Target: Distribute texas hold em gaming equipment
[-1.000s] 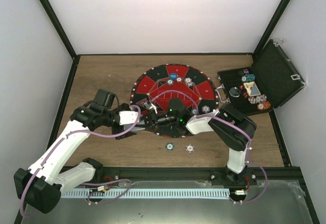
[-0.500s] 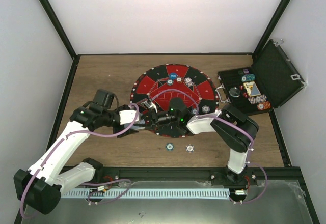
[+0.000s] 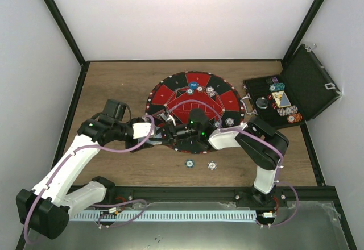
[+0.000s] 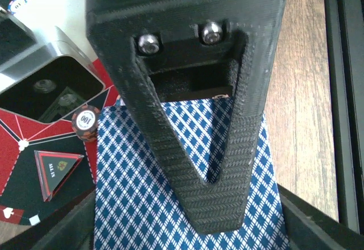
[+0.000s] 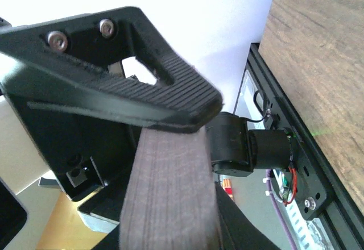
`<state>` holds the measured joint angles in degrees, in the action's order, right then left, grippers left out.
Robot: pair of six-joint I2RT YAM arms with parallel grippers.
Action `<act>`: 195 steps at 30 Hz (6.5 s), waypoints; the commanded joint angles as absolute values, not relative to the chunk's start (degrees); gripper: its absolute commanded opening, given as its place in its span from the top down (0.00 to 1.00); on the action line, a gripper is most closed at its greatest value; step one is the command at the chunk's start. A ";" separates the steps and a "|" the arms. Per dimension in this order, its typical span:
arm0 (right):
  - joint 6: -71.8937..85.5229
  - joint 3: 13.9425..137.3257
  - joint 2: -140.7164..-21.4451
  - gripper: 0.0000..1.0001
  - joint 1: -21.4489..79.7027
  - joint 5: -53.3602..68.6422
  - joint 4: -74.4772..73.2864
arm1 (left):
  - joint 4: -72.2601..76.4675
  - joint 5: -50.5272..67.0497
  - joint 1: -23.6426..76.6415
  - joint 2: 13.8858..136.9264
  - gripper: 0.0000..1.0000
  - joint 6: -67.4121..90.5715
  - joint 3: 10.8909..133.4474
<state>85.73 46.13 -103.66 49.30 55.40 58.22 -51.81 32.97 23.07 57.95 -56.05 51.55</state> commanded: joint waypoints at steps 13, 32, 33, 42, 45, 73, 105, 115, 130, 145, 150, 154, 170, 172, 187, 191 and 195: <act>84.89 49.04 -101.47 0.93 49.13 56.25 59.95 | -53.58 35.28 22.85 58.16 0.31 -59.30 51.92; 78.81 48.65 -98.84 0.70 46.16 57.69 49.46 | -57.85 35.08 22.68 59.24 0.83 -61.32 54.02; 78.24 48.53 -98.30 0.68 45.82 57.80 48.31 | -57.70 35.00 22.63 59.16 0.88 -61.22 53.85; 68.34 52.79 -96.18 0.40 45.43 57.06 30.18 | -54.75 35.09 22.63 58.76 0.96 -57.65 53.66; 67.40 53.68 -96.06 0.39 45.80 56.63 28.03 | -53.46 35.18 22.68 58.41 0.96 -56.58 53.57; 55.94 60.34 -96.68 0.42 46.16 52.08 8.30 | -51.02 39.08 22.25 56.95 0.96 -49.30 53.96; 54.09 61.37 -92.26 0.38 44.78 54.29 5.25 | -48.11 41.44 19.76 57.99 0.96 -48.25 52.81; 52.38 64.80 -95.83 0.38 46.66 54.47 3.44 | -49.72 40.79 19.77 57.54 0.96 -49.53 52.98; 47.75 59.59 -91.70 0.50 41.57 54.40 -3.13 | -49.75 41.56 19.73 57.32 0.96 -49.22 54.46; 48.93 60.60 -86.66 0.76 40.69 54.39 -4.04 | -48.71 39.71 19.69 57.92 0.96 -49.37 53.97; 49.10 60.93 -85.26 0.86 40.60 54.09 -4.38 | -48.26 38.64 19.67 57.92 0.96 -49.39 53.41; 48.87 60.94 -84.24 0.95 39.74 53.96 -5.67 | -48.08 37.38 19.69 57.81 0.96 -49.43 52.85; 43.07 62.05 -81.12 0.99 26.45 58.73 -12.60 | -50.52 36.42 19.65 56.98 0.96 -50.73 53.05; 41.01 62.92 -82.43 0.99 24.51 58.78 -14.13 | -51.24 36.44 19.63 56.73 0.96 -50.80 53.36; 39.65 88.43 -119.29 0.99 28.41 54.23 -14.18 | -56.43 38.48 18.92 55.99 0.96 -48.94 56.75; 40.29 99.63 -129.13 0.99 31.36 53.23 -16.95 | -57.37 39.39 16.42 57.15 0.96 -50.39 57.22; 40.43 108.46 -136.41 0.99 32.25 51.88 -19.90 | -59.57 42.99 10.26 61.02 0.96 -54.46 58.61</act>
<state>40.71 100.60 -131.81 31.14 53.08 -15.66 -57.56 38.26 15.00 58.15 -50.17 56.14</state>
